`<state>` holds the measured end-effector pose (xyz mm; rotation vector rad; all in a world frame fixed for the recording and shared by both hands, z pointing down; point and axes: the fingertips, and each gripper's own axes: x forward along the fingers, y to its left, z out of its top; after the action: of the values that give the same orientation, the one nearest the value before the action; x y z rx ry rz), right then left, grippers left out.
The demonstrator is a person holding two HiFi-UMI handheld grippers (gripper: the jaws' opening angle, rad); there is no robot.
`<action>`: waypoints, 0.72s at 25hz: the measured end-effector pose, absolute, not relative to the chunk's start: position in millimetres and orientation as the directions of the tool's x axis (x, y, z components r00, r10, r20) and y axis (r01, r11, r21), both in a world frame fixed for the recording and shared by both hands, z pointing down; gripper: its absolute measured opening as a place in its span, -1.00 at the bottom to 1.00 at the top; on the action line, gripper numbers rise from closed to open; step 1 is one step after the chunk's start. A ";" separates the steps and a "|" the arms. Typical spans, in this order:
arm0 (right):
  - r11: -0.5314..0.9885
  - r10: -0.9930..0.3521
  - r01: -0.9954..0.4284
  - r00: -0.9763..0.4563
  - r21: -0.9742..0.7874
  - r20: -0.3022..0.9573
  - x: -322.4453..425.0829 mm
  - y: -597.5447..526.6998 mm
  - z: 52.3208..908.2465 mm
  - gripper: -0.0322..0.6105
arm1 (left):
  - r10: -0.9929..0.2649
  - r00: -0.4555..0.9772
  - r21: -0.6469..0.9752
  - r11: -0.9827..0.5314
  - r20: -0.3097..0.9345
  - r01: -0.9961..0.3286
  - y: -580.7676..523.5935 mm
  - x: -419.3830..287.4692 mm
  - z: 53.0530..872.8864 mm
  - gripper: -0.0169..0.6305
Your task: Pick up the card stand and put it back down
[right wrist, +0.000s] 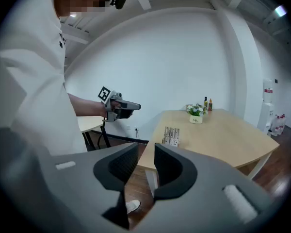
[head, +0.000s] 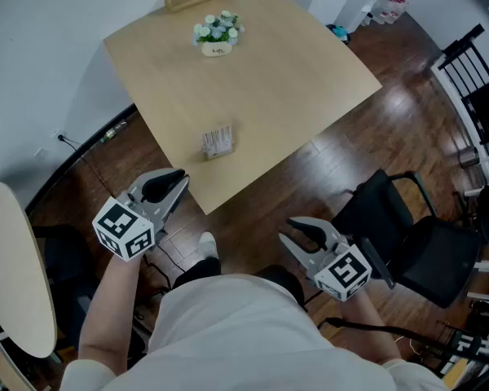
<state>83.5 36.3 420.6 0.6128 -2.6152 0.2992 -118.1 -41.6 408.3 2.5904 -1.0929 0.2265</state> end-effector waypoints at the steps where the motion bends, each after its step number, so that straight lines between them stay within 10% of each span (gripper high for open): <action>1: 0.883 -0.370 -0.459 -0.809 -0.099 0.458 73.5 27.6 422.6 -0.56 | -0.660 0.700 0.219 -0.666 0.273 -0.713 -54.3 -124.2 412.2 -0.80; 18: 0.900 -0.362 -0.434 -0.788 -0.033 0.498 68.5 -35.1 419.3 -0.56 | -0.569 0.703 0.219 -0.689 0.427 -0.691 -186.7 -126.8 511.5 -0.64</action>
<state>68.5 -35.1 419.3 0.5759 -2.5696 0.1984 -126.8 -186.7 511.5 2.5484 -0.9821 0.4644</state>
